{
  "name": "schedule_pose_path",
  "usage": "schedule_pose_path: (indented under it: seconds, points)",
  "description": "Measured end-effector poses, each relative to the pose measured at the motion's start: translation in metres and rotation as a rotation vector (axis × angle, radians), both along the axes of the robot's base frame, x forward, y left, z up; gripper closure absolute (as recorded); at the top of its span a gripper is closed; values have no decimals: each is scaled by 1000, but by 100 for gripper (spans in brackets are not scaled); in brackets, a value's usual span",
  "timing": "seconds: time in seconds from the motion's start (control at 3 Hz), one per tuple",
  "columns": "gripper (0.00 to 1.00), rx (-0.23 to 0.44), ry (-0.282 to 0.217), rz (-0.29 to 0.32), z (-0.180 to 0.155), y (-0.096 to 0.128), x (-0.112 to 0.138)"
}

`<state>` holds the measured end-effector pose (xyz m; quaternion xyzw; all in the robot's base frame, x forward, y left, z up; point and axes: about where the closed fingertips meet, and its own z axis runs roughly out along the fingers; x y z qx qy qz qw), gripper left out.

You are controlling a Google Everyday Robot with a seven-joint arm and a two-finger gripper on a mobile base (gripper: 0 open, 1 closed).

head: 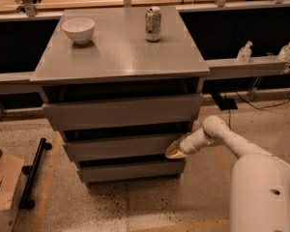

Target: Close middle drawer

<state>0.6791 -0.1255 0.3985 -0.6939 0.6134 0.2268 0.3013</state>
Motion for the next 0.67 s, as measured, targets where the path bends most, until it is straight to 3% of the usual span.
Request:
schedule_pose_path:
  seconds: [0.33, 0.67]
  points:
    - [100, 63, -97, -25, -11, 8, 39]
    - [74, 63, -97, -24, -11, 12, 26]
